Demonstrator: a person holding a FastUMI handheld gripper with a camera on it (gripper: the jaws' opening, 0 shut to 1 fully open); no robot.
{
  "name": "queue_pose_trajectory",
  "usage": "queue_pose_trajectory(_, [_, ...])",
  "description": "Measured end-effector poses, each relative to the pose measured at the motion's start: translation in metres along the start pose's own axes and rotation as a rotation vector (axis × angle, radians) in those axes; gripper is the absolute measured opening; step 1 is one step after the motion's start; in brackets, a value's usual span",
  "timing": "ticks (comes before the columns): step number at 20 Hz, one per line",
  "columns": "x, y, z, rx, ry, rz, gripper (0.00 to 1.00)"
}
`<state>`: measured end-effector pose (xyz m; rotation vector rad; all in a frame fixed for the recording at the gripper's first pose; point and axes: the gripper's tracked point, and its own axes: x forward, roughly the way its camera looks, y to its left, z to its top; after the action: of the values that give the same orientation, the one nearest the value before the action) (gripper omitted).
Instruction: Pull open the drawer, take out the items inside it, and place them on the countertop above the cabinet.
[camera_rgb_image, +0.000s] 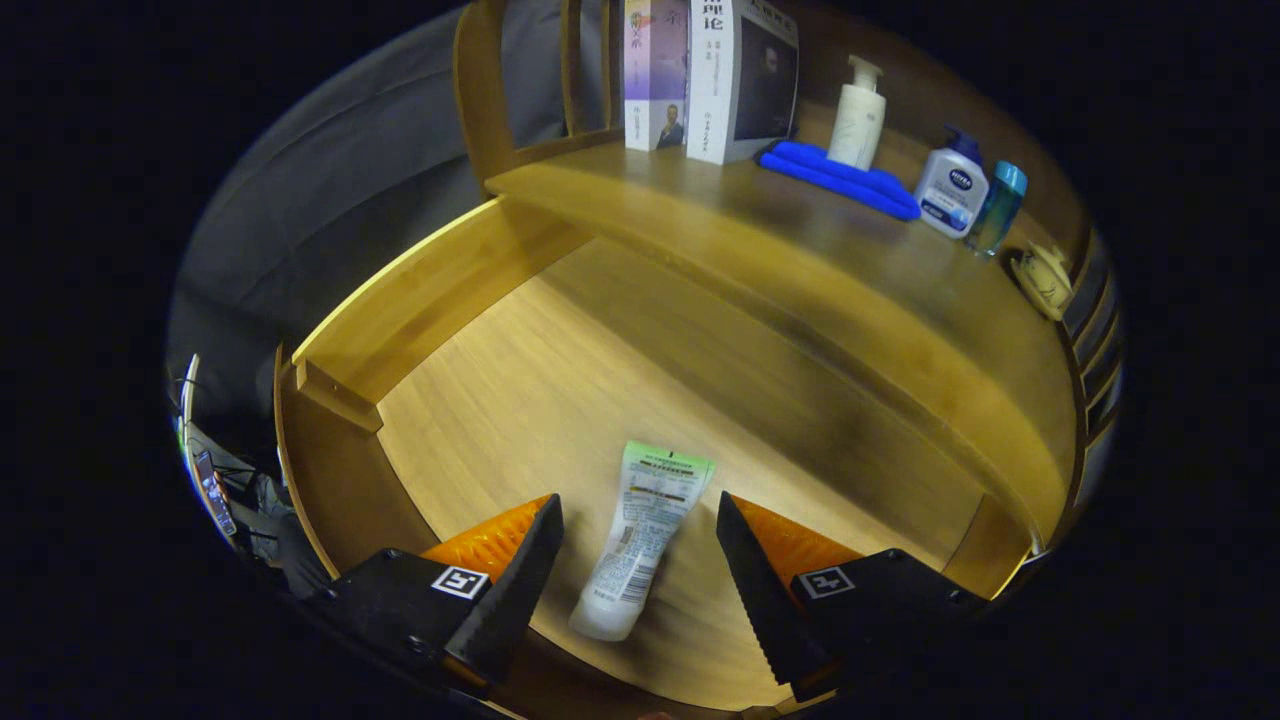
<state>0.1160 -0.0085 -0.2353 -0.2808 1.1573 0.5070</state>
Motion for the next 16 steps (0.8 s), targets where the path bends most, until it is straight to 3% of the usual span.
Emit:
queue_pose_trajectory(6, [0.020,-0.009,-0.017,0.012,0.097,0.006,0.95])
queue_pose_trajectory(9, [0.025,-0.009,-0.022,0.013,0.123,0.024,0.76])
queue_pose_trajectory(11, [0.036,-0.003,-0.029,0.031,0.140,0.052,0.79])
queue_pose_trajectory(15, [0.032,-0.001,-0.025,0.018,0.135,0.041,0.37])
queue_pose_trajectory(16, [0.029,-0.004,-0.024,-0.001,0.133,0.035,0.37])
